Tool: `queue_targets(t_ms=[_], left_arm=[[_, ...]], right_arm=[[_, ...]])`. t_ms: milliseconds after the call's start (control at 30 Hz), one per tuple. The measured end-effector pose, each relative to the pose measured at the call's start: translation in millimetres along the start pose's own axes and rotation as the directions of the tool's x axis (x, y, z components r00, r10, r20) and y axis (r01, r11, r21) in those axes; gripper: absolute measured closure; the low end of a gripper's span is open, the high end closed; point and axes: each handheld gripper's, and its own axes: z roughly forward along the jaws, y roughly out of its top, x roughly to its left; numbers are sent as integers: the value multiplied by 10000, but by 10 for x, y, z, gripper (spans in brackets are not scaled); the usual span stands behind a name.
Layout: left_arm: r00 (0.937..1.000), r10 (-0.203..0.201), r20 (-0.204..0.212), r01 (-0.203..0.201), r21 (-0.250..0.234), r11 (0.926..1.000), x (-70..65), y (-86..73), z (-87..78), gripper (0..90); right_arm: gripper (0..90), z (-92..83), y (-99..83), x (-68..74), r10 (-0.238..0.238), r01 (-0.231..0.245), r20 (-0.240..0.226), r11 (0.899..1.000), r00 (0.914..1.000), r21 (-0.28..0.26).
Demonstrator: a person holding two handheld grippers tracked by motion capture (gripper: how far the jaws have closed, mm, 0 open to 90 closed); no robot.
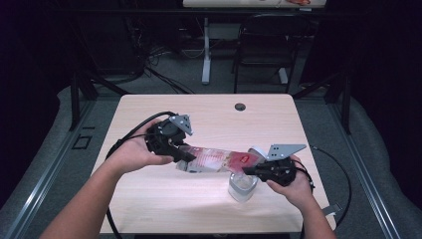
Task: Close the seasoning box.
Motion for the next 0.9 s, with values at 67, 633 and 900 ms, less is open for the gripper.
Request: queue_targets(t_ms=[67,633,900], left_arm=[[10000,-20,17,20,2,10000,2,3,1,718],[10000,70,31,-70,123,9999,-27,101,-11,719],[9999,157,44,-157,149,9998,-25,129,-12,721]], right_arm=[[891,0,0,-5,0,0,-23,10000,10000,19],[890,-10,-16,-36,46,-46,-44,9999,10000,94],[889,-13,-28,-41,79,-79,-37,9999,10000,65]])
